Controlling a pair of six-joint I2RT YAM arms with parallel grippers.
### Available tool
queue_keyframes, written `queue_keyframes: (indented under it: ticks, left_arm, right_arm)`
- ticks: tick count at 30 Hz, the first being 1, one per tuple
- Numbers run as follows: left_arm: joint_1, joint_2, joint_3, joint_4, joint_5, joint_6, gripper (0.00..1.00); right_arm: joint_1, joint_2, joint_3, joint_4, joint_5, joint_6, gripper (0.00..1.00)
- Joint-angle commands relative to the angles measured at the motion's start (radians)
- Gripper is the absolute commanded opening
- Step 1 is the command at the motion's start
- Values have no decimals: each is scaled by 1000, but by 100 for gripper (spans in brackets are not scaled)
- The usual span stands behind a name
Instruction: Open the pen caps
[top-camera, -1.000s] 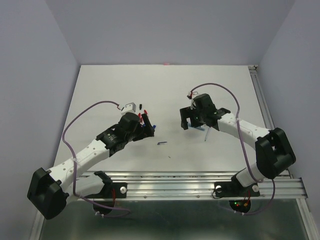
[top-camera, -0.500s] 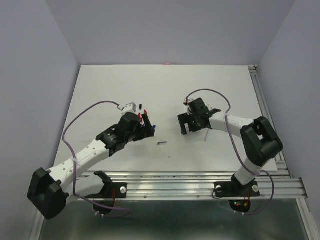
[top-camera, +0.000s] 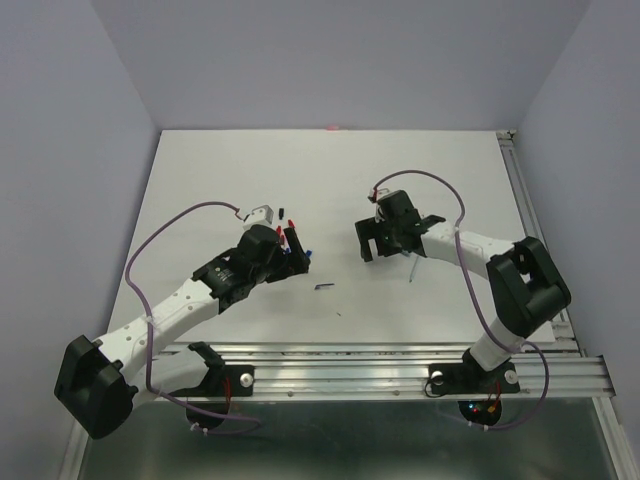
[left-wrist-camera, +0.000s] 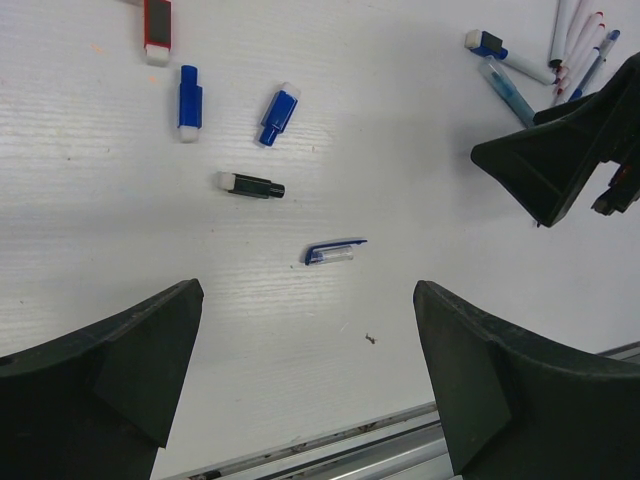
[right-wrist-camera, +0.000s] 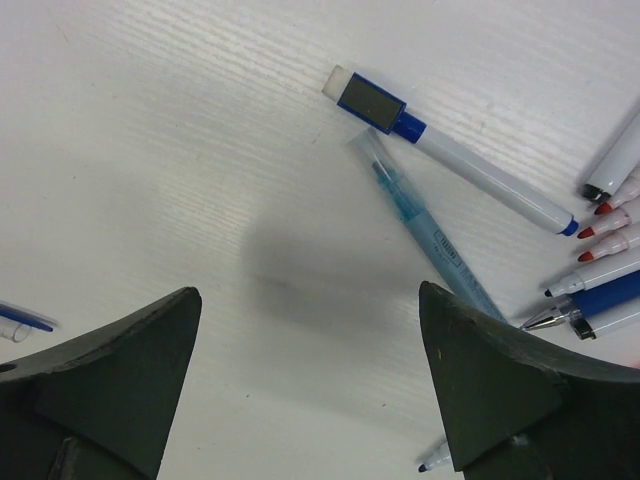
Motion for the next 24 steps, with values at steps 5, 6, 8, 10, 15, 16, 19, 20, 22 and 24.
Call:
queue_keyframes:
  ticks: [5, 6, 8, 10, 15, 16, 19, 20, 22, 24]
  left_arm:
    - [3, -12, -4, 25, -4, 17, 99]
    - [3, -12, -4, 25, -4, 17, 99]
    - [3, -12, -7, 27, -2, 15, 99]
    - [3, -12, -5, 27, -6, 17, 99]
    - [3, -12, -4, 25, -6, 15, 99]
    - [3, -11, -4, 25, -6, 15, 99]
    - [2, -10, -4, 24, -6, 15, 99]
    - [3, -9, -2, 22, -6, 15, 99]
    - [3, -6, 2, 24, -7, 17, 99]
    - [2, -7, 4, 22, -6, 18, 99]
  right_arm:
    - [8, 81, 111, 5, 136, -6, 94]
    - [8, 81, 110, 8, 136, -9, 94]
    - [6, 103, 107, 16, 156, -16, 94]
    - [6, 127, 111, 13, 159, -13, 94]
    - [7, 147, 96, 17, 125, -7, 90]
    - [6, 146, 91, 17, 107, -4, 86]
    - [8, 132, 65, 25, 56, 2, 75]
    - [8, 124, 58, 26, 46, 16, 69]
    - [8, 103, 35, 26, 36, 32, 44]
    - [11, 78, 12, 34, 4, 42, 30]
